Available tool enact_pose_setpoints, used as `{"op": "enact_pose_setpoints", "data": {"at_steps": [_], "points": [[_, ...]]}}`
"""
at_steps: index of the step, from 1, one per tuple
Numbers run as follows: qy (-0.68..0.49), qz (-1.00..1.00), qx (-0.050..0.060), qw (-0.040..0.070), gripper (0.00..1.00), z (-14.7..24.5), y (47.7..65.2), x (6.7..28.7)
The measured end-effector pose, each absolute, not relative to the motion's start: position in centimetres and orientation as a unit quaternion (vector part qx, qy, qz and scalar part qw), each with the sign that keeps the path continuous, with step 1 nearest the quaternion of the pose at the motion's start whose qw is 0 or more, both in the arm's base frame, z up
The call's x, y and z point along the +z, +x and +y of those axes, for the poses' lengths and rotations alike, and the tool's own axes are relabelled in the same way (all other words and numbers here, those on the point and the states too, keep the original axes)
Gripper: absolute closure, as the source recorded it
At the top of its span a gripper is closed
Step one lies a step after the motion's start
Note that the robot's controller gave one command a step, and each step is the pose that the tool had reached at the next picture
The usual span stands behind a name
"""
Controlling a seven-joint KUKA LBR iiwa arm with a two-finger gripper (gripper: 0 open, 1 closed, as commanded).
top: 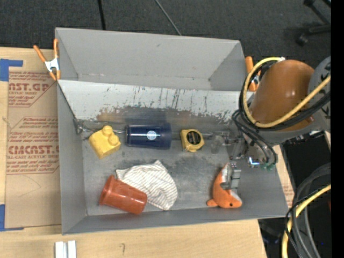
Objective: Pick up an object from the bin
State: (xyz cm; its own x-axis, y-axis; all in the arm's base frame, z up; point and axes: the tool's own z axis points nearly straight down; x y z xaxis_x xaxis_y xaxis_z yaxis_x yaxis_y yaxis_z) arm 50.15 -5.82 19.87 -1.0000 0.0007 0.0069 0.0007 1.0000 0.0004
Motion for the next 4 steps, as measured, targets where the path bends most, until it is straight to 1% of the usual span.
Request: {"op": "enact_pose_setpoints", "data": {"at_steps": [1,2,3,4], "points": [[0.0,-1.0,0.0,0.003,0.0,-5.8,50.1,20.0],[0.015,-1.0,0.0,0.002,0.0,-6.3,51.4,24.6],[0.028,-1.0,0.002,-0.009,0.0,-6.1,51.4,23.6],[0.032,-0.999,0.0,-0.003,0.0,-6.4,50.3,17.2]]}}
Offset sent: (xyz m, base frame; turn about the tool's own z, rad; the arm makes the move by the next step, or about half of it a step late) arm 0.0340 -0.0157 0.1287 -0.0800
